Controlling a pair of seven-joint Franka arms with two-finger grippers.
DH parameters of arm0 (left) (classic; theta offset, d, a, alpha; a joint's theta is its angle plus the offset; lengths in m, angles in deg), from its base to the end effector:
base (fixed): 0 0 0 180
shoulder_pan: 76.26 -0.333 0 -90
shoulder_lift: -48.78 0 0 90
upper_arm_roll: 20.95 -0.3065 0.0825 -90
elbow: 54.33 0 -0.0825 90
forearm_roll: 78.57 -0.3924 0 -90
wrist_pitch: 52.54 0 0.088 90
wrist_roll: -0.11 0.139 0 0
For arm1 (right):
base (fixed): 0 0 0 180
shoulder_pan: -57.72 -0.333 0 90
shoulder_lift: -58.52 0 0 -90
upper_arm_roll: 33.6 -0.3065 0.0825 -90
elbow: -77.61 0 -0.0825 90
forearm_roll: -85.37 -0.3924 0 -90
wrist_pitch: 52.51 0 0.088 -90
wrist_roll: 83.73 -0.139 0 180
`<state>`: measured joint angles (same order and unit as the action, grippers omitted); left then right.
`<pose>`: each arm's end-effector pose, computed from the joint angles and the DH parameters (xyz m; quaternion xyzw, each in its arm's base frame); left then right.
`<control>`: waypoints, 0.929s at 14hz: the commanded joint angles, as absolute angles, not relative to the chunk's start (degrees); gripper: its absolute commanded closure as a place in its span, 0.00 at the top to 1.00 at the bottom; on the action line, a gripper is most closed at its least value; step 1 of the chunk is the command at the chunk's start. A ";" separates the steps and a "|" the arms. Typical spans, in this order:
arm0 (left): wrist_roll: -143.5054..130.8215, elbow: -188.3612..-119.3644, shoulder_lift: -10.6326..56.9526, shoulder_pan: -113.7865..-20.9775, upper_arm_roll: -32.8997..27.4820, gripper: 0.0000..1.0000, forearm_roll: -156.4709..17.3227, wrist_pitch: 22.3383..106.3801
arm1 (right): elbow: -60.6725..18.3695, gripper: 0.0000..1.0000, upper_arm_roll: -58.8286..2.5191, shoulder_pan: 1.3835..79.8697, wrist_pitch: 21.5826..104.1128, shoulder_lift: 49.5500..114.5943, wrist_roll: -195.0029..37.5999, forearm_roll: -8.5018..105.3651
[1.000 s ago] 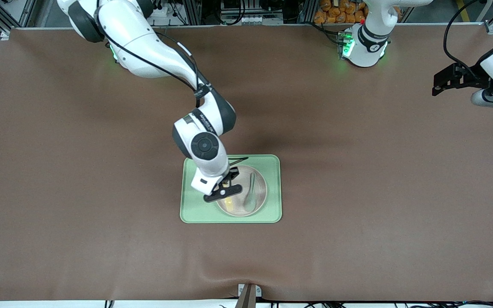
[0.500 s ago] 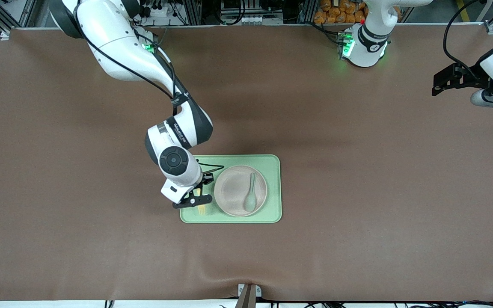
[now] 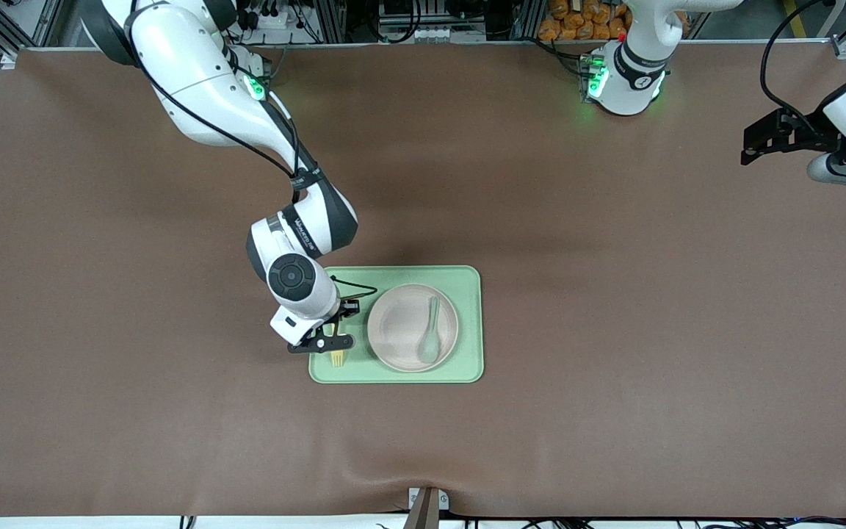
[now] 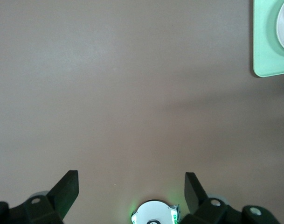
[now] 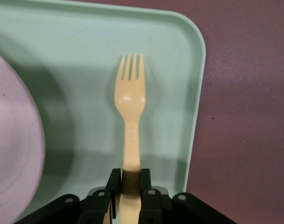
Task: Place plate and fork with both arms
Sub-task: 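Lift the fork and set it on the tray beside the plate, then open the right gripper and draw it back from the tray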
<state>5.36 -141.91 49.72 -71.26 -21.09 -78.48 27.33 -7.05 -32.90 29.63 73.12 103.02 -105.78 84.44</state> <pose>0.5334 -0.0456 0.5978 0.9944 -0.0881 -0.0590 0.0010 0.6289 0.3281 0.1658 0.9986 0.0433 -0.0288 0.0109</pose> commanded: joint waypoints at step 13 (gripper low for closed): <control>3.27 -141.43 49.66 -71.07 -20.95 1.00 -77.77 28.67 | -1.67 1.00 -33.34 43.73 59.39 87.98 -103.95 85.45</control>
